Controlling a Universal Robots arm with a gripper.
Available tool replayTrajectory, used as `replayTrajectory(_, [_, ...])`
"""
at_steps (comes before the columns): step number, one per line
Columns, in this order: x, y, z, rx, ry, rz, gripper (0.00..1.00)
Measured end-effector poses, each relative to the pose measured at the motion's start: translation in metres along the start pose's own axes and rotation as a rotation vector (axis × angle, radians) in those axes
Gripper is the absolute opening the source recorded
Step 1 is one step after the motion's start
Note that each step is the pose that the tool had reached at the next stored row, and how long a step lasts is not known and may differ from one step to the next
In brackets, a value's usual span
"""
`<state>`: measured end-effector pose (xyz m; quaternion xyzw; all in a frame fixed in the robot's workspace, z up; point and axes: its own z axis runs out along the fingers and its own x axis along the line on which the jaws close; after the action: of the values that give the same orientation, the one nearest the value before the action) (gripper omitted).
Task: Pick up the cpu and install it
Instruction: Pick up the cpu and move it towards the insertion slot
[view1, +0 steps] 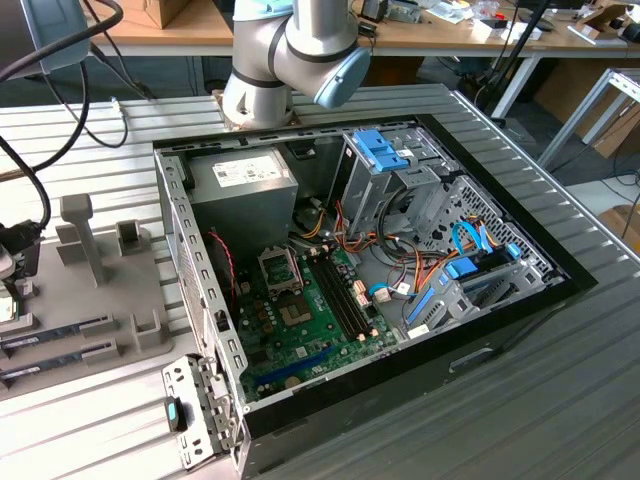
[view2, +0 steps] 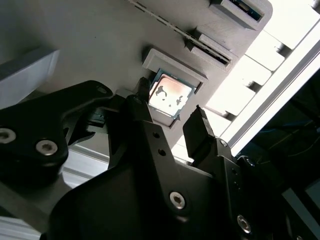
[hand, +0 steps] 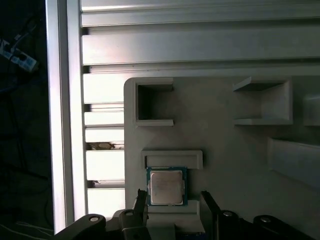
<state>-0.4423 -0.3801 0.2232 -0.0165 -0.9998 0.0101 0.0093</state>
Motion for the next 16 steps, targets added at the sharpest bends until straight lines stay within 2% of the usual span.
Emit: replayTrajectory(16, [-0.0001, 0.0001, 0.0059, 0.0000, -0.0001, -0.001, 0.54])
